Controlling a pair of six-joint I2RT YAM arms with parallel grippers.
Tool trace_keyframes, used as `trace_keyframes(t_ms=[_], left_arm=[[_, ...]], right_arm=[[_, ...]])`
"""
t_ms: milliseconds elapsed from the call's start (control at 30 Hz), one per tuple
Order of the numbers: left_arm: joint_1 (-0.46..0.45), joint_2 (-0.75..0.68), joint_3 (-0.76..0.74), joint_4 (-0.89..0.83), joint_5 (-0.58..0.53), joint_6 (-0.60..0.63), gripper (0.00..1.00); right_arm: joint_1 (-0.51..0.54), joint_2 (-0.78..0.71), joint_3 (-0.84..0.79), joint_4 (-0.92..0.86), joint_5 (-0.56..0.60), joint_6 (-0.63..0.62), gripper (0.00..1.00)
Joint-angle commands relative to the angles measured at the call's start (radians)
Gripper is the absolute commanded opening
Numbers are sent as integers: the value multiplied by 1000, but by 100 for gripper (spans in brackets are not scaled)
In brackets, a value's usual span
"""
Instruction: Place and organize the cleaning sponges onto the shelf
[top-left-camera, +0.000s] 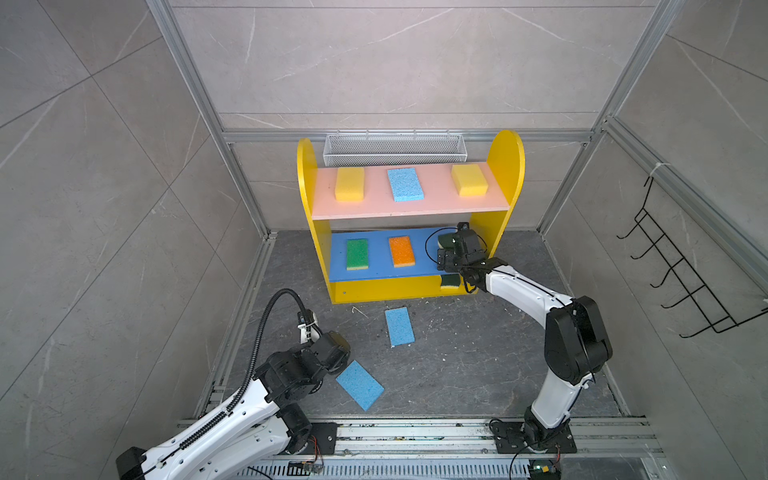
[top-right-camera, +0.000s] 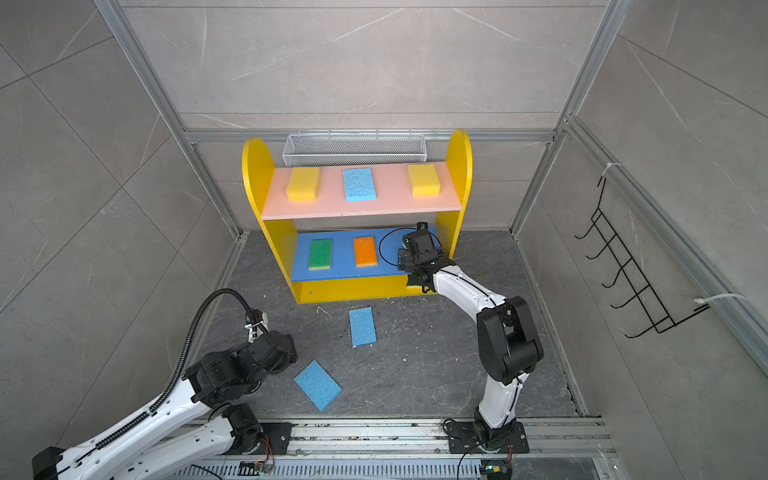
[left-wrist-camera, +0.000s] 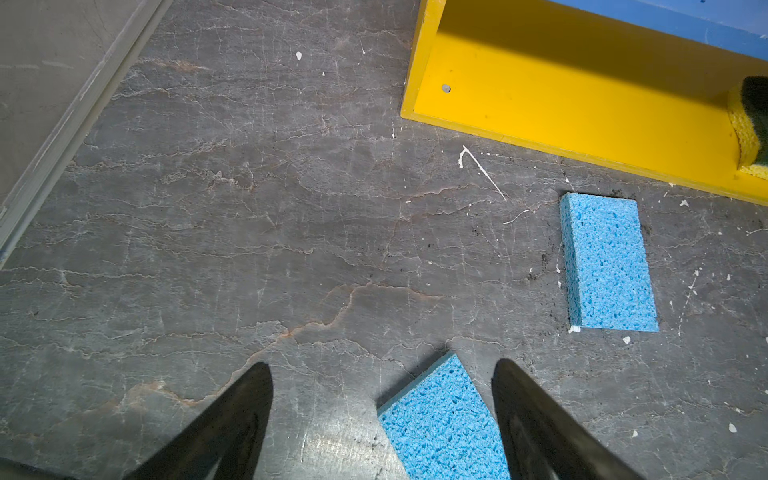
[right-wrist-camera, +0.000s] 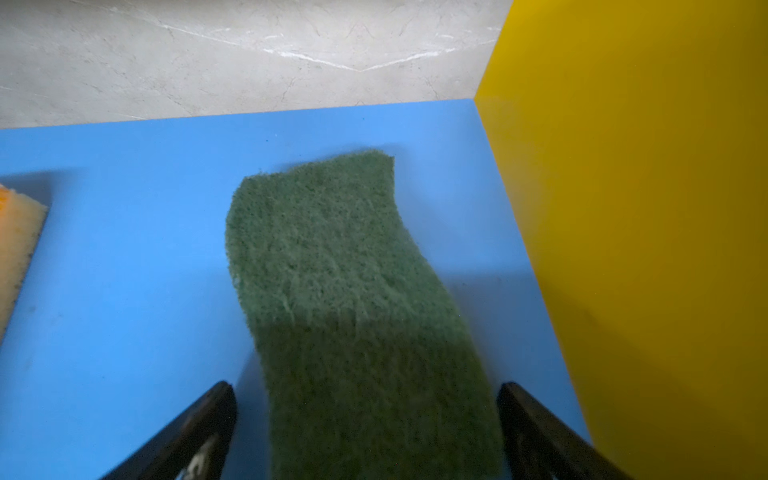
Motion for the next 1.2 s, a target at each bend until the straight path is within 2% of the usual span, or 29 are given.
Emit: trace_keyframes(t_ms=[0, 1167], left_arm=[[-1, 1, 14, 12, -35, -7, 86], [-2, -31, 7, 2, -25, -18, 86]], right_arm=[[-2, 19, 24, -4, -26, -15, 99], [34, -18, -31, -30, -40, -56, 95]])
